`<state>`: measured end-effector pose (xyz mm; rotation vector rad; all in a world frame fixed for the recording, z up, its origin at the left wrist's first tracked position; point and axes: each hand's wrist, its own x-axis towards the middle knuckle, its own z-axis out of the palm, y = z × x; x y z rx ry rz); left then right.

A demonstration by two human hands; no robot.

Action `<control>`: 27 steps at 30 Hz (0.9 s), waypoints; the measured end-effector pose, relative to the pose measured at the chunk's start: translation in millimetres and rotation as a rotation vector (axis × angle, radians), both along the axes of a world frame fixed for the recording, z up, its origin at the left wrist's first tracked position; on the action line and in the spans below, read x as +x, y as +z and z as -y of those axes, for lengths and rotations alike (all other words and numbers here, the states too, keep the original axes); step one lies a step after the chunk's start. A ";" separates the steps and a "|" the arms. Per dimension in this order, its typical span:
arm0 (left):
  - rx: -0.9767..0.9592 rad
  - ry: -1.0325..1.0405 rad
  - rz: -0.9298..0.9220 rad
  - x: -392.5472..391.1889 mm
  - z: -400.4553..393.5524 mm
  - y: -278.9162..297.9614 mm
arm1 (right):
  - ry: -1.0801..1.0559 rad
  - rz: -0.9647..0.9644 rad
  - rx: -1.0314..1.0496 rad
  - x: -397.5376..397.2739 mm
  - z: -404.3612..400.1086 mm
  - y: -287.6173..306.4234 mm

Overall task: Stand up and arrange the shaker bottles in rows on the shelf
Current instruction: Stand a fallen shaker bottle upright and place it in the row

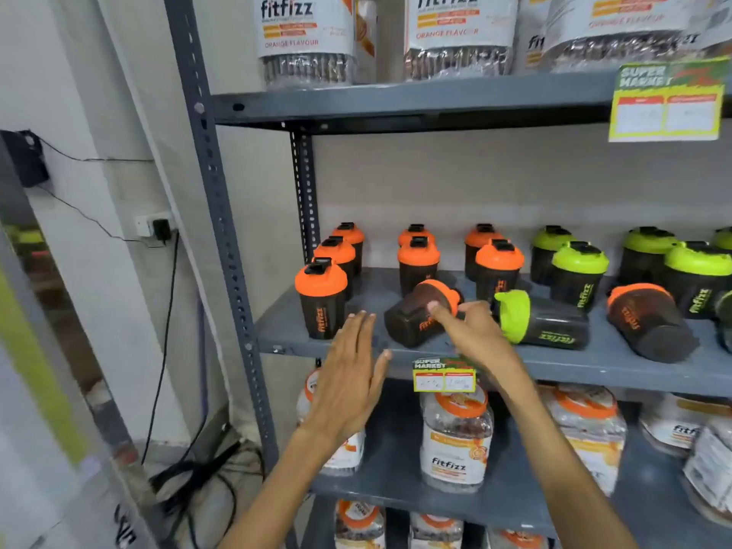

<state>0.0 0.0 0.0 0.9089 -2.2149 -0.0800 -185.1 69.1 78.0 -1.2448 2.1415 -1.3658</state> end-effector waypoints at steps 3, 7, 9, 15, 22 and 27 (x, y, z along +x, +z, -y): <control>0.009 -0.012 0.131 -3.1 12.0 -8.8 | -0.154 0.035 0.042 -0.1 26.9 -1.3; 0.004 -0.040 0.212 -10.5 19.9 -15.7 | -0.248 0.107 0.108 3.0 52.2 -4.0; -0.008 -0.043 0.245 -10.1 23.5 -18.3 | -0.266 0.138 0.104 -0.2 59.5 -5.5; -0.032 -0.043 0.270 -10.1 27.3 -22.8 | -0.215 0.271 0.016 -11.9 59.3 -12.2; -0.028 -0.069 0.273 -18.4 37.5 -8.3 | -0.186 0.273 -0.214 -15.2 47.6 -8.4; 0.012 -0.071 0.301 -30.8 52.3 5.4 | -0.269 -0.040 -0.391 1.2 60.6 -2.9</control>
